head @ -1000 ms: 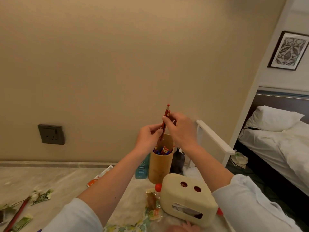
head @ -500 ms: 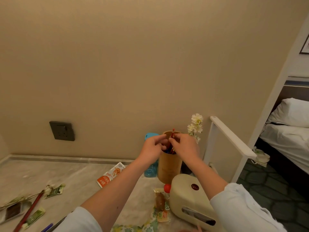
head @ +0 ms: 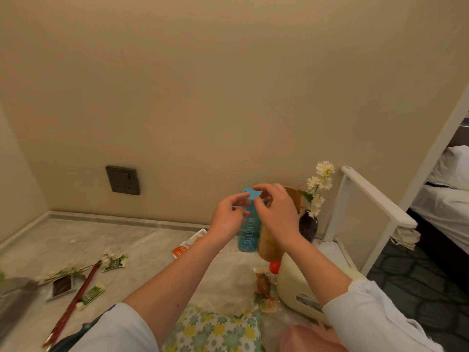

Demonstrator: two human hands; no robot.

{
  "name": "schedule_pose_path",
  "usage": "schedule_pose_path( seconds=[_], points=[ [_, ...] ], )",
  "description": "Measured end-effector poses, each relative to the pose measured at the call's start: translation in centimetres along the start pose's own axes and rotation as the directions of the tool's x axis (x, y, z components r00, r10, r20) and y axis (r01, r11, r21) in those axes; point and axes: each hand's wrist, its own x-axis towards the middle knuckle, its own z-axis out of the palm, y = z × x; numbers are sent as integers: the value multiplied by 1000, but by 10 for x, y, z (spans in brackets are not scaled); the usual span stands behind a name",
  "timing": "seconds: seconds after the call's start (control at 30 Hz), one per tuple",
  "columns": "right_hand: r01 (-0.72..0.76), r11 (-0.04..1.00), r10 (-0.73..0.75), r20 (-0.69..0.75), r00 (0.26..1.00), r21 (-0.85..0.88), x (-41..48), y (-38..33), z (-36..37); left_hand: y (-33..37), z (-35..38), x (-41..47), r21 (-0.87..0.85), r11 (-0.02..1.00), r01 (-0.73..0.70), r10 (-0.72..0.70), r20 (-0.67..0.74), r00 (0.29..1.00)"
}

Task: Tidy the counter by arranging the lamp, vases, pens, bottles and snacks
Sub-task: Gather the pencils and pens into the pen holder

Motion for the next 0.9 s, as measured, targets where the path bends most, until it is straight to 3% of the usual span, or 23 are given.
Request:
schedule_pose_path(
  seconds=[0.43, 0.67, 0.9],
  points=[
    [-57, 985, 0, 328, 945, 165, -58, -104, 159, -62, -206, -61, 165, 975, 148, -91, -312, 946],
    [-42, 996, -20, 676, 736, 75, -96, -135, 223, -107, -283, -96, 299, 908, 294, -189, -335, 923],
    [-4, 1000, -7, 813, 582, 11, -125, -158, 266, -146, -315, -121, 494, 777, 389, -267, -302, 915]
  ],
)
